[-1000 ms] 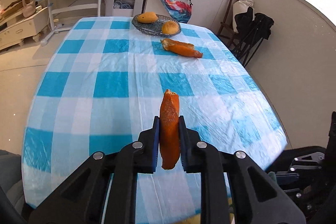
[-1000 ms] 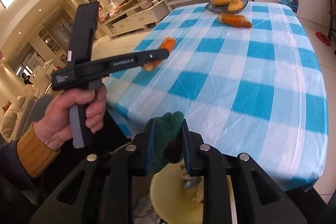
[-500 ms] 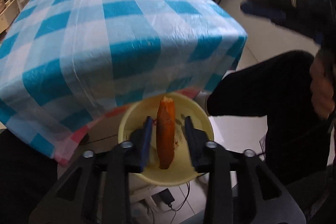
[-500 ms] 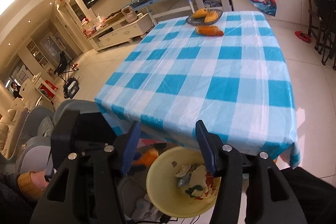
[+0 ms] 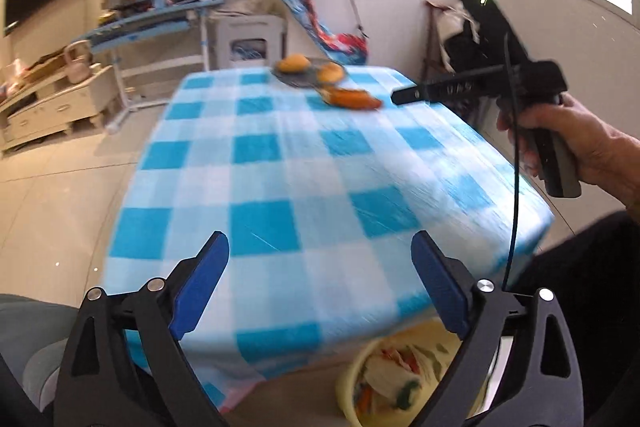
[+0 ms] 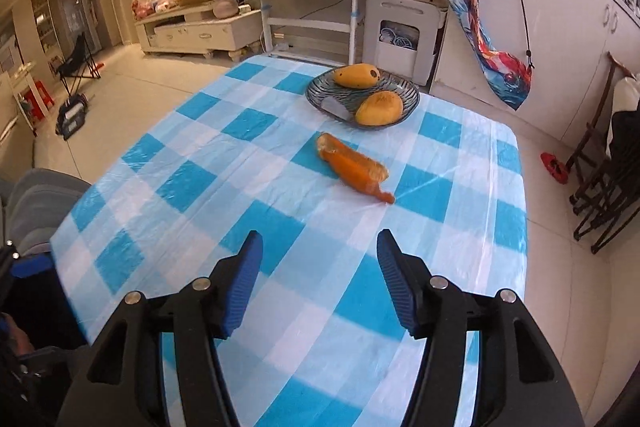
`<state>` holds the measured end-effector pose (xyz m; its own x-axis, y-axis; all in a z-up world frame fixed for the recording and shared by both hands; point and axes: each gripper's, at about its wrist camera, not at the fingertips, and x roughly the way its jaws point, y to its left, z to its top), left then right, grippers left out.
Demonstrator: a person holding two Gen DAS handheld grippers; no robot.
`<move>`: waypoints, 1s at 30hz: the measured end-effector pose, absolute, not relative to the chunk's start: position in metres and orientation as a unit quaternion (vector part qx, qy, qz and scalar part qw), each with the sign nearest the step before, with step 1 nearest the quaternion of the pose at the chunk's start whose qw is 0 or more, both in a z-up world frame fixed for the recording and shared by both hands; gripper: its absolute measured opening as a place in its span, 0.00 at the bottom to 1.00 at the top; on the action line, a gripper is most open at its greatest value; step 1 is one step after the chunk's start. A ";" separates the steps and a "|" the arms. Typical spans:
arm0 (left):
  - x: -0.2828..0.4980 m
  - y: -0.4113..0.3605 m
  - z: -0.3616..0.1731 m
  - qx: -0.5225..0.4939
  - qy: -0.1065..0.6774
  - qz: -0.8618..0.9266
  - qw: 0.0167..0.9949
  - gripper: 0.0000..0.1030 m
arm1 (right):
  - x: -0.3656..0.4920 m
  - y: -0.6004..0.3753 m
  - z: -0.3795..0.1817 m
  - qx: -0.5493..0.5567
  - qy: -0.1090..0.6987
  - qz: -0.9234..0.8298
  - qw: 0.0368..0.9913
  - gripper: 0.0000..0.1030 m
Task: Collect trash
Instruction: 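Grasp the orange sweet-potato piece on the table with the right tool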
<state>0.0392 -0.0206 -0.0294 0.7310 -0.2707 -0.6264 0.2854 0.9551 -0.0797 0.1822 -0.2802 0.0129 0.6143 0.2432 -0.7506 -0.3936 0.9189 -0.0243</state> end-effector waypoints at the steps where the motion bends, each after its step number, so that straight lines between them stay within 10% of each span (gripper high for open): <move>1: 0.042 -0.013 -0.031 0.002 0.327 -0.133 0.936 0.90 | 0.197 -0.276 0.008 -0.104 0.405 0.175 0.891 0.59; 13: 0.071 0.032 -0.039 -0.067 0.340 -0.083 0.934 0.93 | 0.272 -0.269 -0.032 -0.140 0.463 0.164 0.860 0.58; 20: 0.075 0.032 -0.044 -0.070 0.350 -0.078 0.931 0.93 | 0.255 -0.276 -0.031 -0.095 0.475 0.180 0.856 0.11; 30: 0.068 0.037 -0.054 -0.069 0.356 -0.058 0.930 0.93 | 0.119 -0.286 -0.013 -0.023 0.473 0.222 0.852 0.08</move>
<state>0.0684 0.0369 -0.0544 0.7398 -0.1562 -0.6545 0.0586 0.9839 -0.1687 0.1188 -0.2863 -0.0133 0.4542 0.3559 -0.8167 -0.4002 0.9005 0.1699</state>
